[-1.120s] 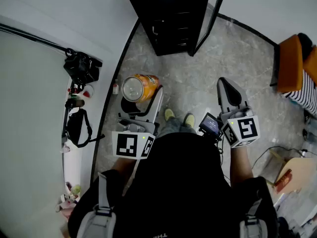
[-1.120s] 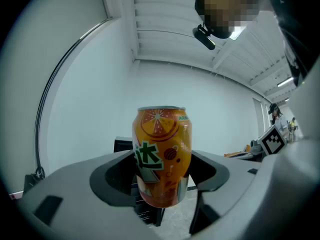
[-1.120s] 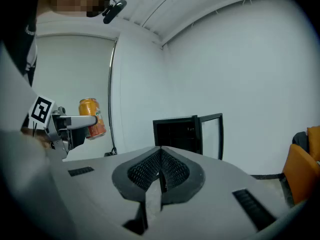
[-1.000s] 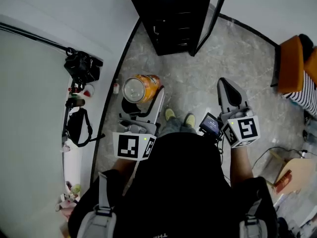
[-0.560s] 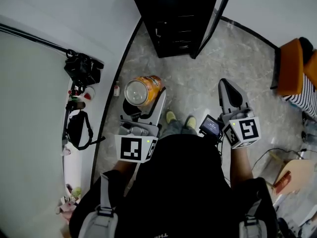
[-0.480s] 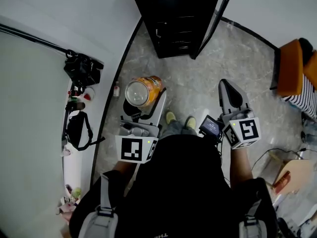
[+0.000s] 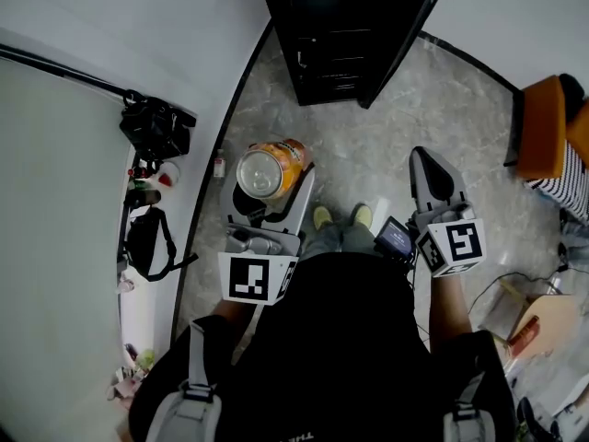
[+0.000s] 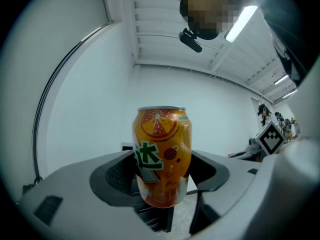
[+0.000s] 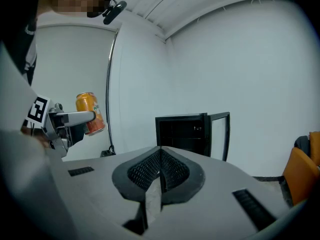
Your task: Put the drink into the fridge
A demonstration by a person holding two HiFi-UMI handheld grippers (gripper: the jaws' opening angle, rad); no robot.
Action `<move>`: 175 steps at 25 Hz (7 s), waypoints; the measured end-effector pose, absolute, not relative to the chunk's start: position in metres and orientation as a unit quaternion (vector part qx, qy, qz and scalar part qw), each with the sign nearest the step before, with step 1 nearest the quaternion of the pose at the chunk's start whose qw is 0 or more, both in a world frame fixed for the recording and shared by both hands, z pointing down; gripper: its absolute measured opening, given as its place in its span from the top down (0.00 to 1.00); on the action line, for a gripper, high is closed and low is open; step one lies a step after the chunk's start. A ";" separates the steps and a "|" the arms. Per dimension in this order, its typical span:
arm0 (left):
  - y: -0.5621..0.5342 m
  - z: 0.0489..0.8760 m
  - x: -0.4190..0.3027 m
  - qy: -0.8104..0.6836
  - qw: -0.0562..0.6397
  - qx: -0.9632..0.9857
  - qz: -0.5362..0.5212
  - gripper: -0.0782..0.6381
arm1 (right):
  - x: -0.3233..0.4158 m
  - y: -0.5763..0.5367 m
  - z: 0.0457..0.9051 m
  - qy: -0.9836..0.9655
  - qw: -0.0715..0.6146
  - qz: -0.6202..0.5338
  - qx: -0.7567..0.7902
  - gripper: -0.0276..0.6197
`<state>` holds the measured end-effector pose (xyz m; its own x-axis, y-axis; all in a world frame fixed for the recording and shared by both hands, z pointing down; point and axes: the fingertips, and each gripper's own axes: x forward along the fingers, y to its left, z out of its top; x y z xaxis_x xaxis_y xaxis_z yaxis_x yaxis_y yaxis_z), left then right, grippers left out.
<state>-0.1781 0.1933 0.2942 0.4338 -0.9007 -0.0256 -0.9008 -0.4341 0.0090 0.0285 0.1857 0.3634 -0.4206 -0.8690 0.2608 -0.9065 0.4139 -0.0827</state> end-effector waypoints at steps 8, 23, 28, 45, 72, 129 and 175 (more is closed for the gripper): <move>0.179 0.300 -0.183 0.535 -0.010 -0.844 0.022 0.43 | 0.023 0.171 0.364 -0.838 0.088 0.100 0.529 0.94; 0.105 0.285 -0.149 0.538 0.003 -0.843 0.024 0.43 | 0.043 0.078 0.346 -0.850 0.050 0.077 0.519 0.94; 0.074 0.280 -0.135 0.536 0.005 -0.844 0.025 0.43 | 0.055 0.048 0.346 -0.852 0.049 0.080 0.514 0.94; 0.015 0.283 -0.092 0.552 -0.004 -0.833 0.018 0.43 | 0.085 -0.011 0.356 -0.865 0.062 0.096 0.489 0.94; -0.017 0.274 -0.052 0.572 0.010 -0.820 0.022 0.43 | 0.125 -0.052 0.352 -0.876 0.033 0.079 0.474 0.94; -0.059 0.290 -0.070 0.561 -0.012 -0.827 0.017 0.43 | 0.098 -0.075 0.374 -0.878 0.071 0.115 0.459 0.94; -0.217 0.398 -0.099 0.540 -0.077 -0.837 -0.056 0.43 | 0.045 -0.216 0.396 -0.876 0.106 0.128 0.453 0.94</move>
